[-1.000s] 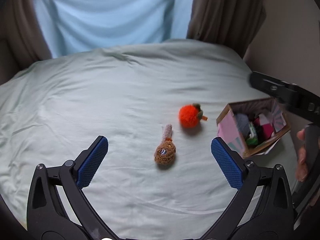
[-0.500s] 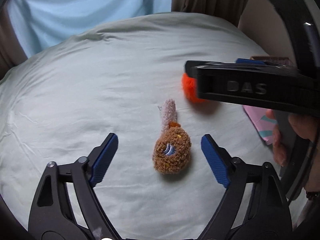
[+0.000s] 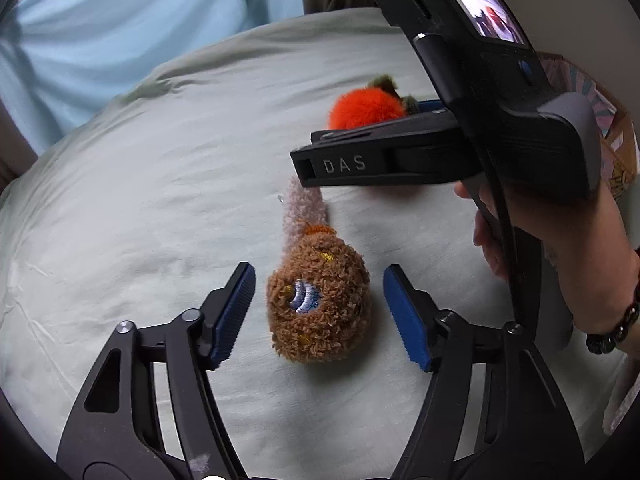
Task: Organize soft objects
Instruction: 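Grasp the brown plush toy with the left tool while the right tool grasps the orange pompom, then lift the brown plush and orange pompom and carry them over the box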
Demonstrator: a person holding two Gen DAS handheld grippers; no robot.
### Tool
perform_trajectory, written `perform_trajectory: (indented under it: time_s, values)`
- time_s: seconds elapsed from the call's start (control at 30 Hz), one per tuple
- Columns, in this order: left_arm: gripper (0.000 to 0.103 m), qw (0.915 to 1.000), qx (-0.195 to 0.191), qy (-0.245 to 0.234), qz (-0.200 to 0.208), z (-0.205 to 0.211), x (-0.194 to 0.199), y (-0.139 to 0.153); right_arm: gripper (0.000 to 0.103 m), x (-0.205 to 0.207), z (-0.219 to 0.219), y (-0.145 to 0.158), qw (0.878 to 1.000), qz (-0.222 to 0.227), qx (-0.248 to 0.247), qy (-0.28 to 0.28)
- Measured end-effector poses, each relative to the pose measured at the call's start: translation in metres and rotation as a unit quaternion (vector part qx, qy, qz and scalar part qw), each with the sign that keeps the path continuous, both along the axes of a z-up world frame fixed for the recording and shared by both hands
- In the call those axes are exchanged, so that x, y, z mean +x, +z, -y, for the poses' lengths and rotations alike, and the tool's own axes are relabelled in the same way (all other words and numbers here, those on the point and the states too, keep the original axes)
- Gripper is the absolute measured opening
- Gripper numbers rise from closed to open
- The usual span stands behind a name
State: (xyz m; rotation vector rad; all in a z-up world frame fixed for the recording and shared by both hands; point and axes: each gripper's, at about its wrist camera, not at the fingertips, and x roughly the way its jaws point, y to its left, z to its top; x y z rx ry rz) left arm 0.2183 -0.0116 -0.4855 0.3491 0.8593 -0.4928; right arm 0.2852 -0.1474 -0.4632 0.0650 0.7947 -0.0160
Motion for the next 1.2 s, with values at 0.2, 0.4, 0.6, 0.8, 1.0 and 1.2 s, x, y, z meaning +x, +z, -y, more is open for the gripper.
perform_trajectory:
  time_s: [0.2, 0.4, 0.6, 0.8, 1.0, 1.2]
  values:
    - [0.045, 0.9999, 0.007, -0.007, -0.008, -0.001, 0.004, -0.010, 0.071, 0.013, 0.001, -0.015, 1.000, -0.012, -0.002, 0.001]
    - [0.039, 0.9998, -0.002, -0.011, -0.013, -0.006, 0.008, -0.010, 0.044, 0.018, 0.001, -0.018, 1.000, -0.012, -0.012, 0.001]
    - [0.037, 0.9995, -0.022, 0.002, -0.023, -0.011, 0.011, -0.001, 0.040, 0.016, 0.003, -0.013, 1.000, -0.009, -0.008, -0.003]
    - [0.037, 0.9991, -0.034, 0.017, -0.018, -0.016, 0.013, 0.019, 0.039, 0.008, 0.004, 0.008, 1.000, -0.002, -0.003, -0.005]
    - [0.037, 0.9989, -0.040, 0.023, -0.004, -0.013, 0.009, 0.054, 0.039, -0.008, 0.009, 0.043, 1.000, 0.010, 0.005, -0.008]
    - [0.037, 0.9983, -0.048, 0.030, 0.018, -0.002, 0.002, 0.106, 0.039, -0.030, 0.022, 0.091, 1.000, 0.025, 0.010, -0.007]
